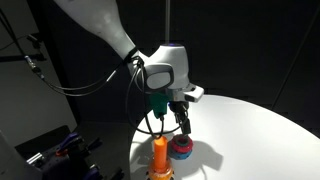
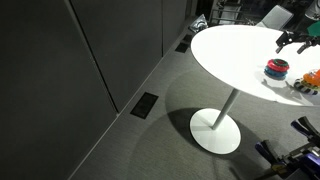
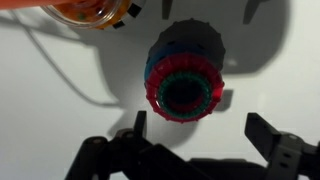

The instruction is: Pick up the green ring and put it on the ring holder

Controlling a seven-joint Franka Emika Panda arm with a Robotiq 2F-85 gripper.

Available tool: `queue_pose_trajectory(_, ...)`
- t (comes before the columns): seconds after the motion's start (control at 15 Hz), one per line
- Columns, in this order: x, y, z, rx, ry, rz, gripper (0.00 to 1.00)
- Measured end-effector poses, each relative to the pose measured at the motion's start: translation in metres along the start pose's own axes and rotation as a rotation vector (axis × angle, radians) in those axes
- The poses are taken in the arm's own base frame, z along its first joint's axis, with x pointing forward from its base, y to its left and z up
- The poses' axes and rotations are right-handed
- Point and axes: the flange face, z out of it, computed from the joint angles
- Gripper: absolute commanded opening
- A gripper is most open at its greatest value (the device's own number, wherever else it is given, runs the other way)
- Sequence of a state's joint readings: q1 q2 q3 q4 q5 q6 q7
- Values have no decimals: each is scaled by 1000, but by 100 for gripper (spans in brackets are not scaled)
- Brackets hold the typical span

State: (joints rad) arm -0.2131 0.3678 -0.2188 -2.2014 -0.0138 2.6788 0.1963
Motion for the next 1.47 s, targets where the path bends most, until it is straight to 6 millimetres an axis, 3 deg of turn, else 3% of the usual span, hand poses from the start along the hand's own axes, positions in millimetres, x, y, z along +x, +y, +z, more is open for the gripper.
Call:
queue_pose_trajectory(1.0, 0, 10, 43, -9, 12, 34, 100)
queue_pose_trajectory(1.47, 1, 12, 52, -17, 13, 35, 100)
